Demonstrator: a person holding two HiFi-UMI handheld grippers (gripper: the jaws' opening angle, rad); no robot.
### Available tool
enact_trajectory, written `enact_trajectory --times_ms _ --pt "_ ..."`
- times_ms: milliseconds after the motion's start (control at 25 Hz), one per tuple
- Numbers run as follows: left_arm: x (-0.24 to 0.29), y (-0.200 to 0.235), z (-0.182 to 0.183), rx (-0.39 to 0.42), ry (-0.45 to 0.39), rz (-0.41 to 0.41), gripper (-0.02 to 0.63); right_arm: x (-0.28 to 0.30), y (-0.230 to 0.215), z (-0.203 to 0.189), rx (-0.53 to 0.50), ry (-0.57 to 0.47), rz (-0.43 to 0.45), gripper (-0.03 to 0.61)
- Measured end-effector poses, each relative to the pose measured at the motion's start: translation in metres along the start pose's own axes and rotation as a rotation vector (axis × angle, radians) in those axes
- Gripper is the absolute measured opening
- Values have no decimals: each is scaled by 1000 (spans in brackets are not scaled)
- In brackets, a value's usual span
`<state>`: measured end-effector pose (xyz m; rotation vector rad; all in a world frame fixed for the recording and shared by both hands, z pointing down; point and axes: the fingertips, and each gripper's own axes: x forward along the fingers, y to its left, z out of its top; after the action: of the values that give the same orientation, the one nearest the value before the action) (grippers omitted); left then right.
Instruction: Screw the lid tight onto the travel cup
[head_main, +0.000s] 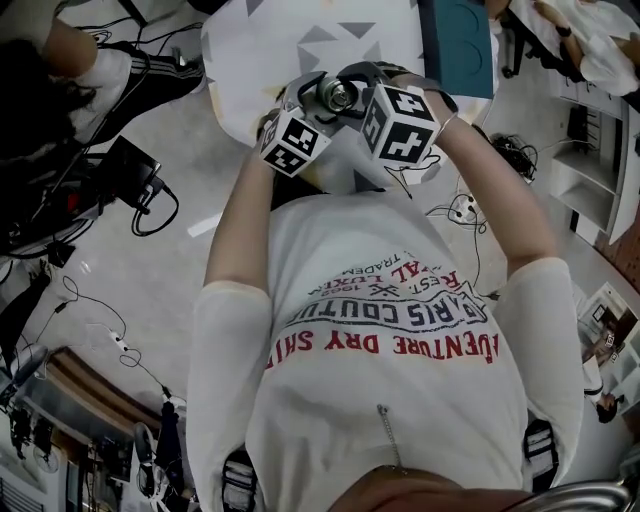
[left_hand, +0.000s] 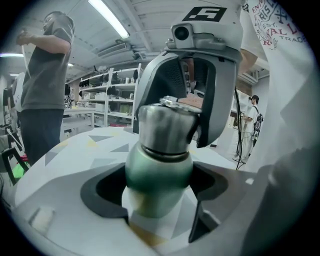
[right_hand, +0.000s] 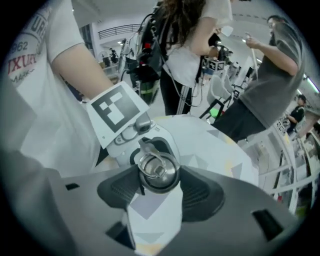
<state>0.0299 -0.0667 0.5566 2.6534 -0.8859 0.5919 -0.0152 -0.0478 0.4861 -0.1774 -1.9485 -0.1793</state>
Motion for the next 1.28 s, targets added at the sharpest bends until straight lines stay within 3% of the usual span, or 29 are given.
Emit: enact_trajectory --times_ms 400,520,760,960,1120,1280 --pt "-1 2 -2 -26 -12 -6 388 -2 -13 -1 502 -59 -191 261" --pt "5 6 -4 -33 -6 -10 388 0 -19 -6 540 -82 -215 261" --pt "-4 -8 -9 -34 -8 -5 388 -7 11 -4 364 -96 -125 304" --pt "0 -2 -5 -39 1 -9 390 -23 6 -4 58 -113 8 304" --pt "1 4 -1 -44 6 -12 390 -22 -6 -6 -172 -63 90 302" --pt "-3 0 -3 -49 10 -12 391 -20 -1 -1 -245 -56 181 301"
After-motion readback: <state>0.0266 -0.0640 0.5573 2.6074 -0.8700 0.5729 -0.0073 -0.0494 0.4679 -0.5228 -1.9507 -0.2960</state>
